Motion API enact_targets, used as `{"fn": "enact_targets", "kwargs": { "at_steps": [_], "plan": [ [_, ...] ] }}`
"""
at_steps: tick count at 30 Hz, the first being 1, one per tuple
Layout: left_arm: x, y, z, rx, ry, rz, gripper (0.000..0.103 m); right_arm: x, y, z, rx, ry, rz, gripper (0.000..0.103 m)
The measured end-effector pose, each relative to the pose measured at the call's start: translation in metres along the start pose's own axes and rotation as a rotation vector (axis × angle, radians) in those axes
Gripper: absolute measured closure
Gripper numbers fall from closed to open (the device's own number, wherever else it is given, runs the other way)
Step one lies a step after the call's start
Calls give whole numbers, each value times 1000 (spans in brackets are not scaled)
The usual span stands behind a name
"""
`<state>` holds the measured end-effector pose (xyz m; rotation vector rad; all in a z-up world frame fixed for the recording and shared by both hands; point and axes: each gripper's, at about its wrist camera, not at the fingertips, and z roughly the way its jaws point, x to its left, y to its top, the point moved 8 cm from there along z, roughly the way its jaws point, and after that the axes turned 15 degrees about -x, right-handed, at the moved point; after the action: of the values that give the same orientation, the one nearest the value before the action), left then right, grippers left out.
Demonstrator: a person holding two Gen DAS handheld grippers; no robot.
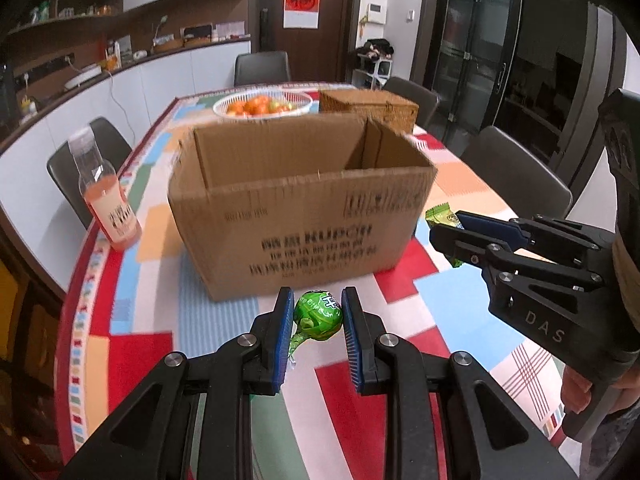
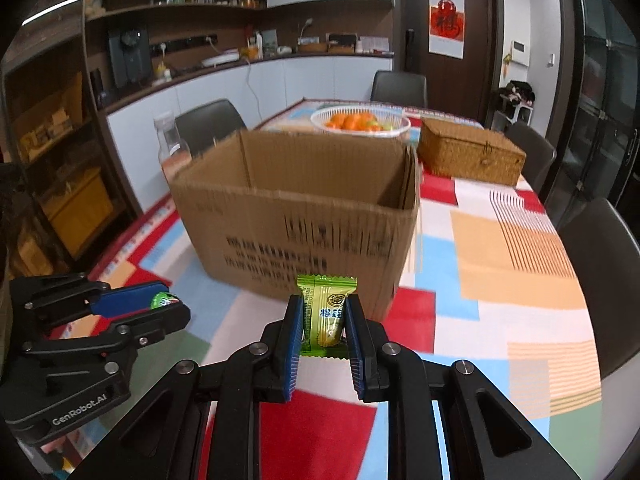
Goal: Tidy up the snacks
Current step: 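Carry both candies over the box and open both tools to drop them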
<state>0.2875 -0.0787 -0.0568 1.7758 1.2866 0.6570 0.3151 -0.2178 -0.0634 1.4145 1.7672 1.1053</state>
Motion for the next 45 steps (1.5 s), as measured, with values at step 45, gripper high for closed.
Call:
{"fn": "enact_targets", "kwargs": {
  "at_steps": [45],
  "plan": [
    [37,112,60,-38,123,80,69,-29,87,62,-7,-78,30,71]
  ]
}}
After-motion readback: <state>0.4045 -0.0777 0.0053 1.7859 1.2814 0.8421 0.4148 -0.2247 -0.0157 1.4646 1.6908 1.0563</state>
